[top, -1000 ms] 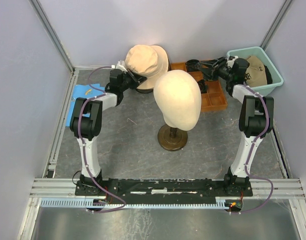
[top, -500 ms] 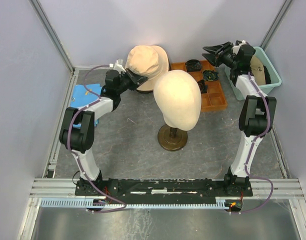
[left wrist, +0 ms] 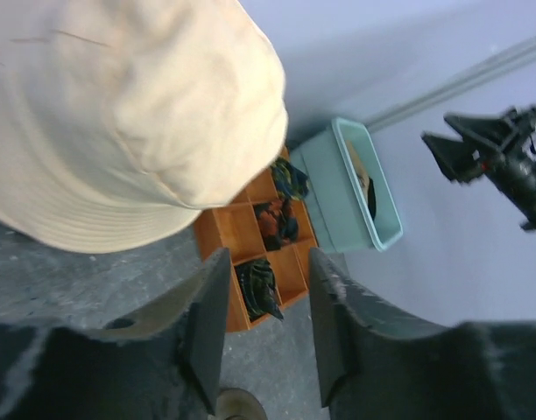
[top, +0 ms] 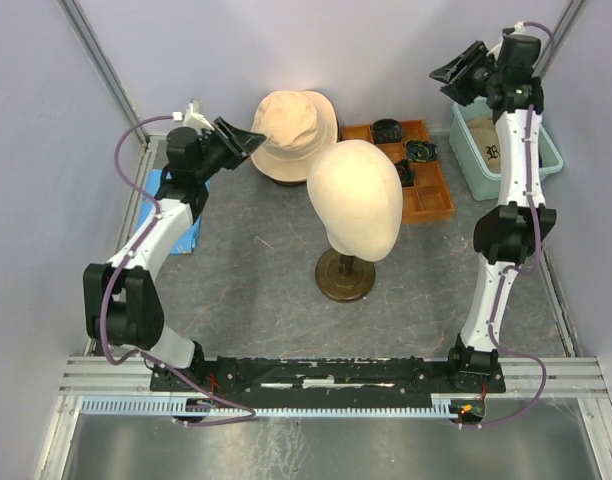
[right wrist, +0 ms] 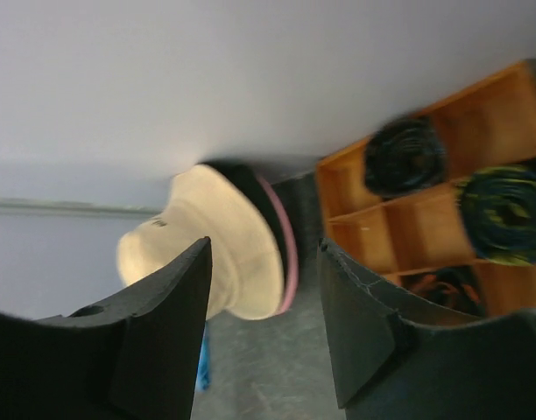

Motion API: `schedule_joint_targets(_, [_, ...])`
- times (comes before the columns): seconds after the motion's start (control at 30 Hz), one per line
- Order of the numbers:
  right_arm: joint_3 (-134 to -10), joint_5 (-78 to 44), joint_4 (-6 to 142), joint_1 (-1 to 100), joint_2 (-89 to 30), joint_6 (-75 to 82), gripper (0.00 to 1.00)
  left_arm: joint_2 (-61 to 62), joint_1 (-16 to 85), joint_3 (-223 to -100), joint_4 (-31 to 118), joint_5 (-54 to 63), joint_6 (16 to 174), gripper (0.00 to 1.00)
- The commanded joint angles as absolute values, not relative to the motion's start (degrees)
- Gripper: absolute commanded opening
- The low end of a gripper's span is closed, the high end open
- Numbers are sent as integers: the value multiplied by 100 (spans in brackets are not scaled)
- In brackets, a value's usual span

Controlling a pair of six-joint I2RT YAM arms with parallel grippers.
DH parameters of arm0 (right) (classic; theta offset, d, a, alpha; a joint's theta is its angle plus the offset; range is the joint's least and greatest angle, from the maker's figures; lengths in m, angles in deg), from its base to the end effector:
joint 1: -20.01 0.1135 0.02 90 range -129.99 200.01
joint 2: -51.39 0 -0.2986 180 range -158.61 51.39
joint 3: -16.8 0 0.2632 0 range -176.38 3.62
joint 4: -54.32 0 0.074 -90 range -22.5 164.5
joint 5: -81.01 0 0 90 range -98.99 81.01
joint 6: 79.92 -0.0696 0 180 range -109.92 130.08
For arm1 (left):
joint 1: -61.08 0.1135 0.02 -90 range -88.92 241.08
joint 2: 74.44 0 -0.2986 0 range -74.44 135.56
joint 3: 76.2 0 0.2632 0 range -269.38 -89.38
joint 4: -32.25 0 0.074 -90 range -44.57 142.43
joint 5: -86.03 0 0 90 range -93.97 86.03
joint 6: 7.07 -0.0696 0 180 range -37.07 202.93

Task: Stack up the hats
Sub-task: Move the hat stand to the center of the board, then pick up the hat from the bin.

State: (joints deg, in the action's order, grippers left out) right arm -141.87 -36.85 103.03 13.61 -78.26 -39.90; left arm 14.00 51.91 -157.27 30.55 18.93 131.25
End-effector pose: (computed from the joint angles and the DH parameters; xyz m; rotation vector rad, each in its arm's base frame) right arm 0.5684 -0.0310 0.4254 0.6260 1.8948 0.9666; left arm 0.4008 -0.0921 0.3646 -0.2842 1.7587 -1.0743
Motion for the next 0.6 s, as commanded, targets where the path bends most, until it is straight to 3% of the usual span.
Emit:
schedule_joint_targets(0.0, [-14322,-1731,12294,1120,-7883,-2607,60,1041,5498,-15883,3765,1551,12702,53])
schedule_joint_targets(0.23, [-13790,-130,12136,1094,-7836,-2355,63,1299,5559,-16250,4337,1484,12503,56])
schedule_joint_targets(0.33, [-13790,386,12050,1066,-7914,-2057,69,1493,5555,-16450,4318,1665,12495,56])
schedule_joint_targets(0.57, [-13169,519,11581,723,-7845,-2234,73,1864,5516,-16966,4632,1873,12350,56])
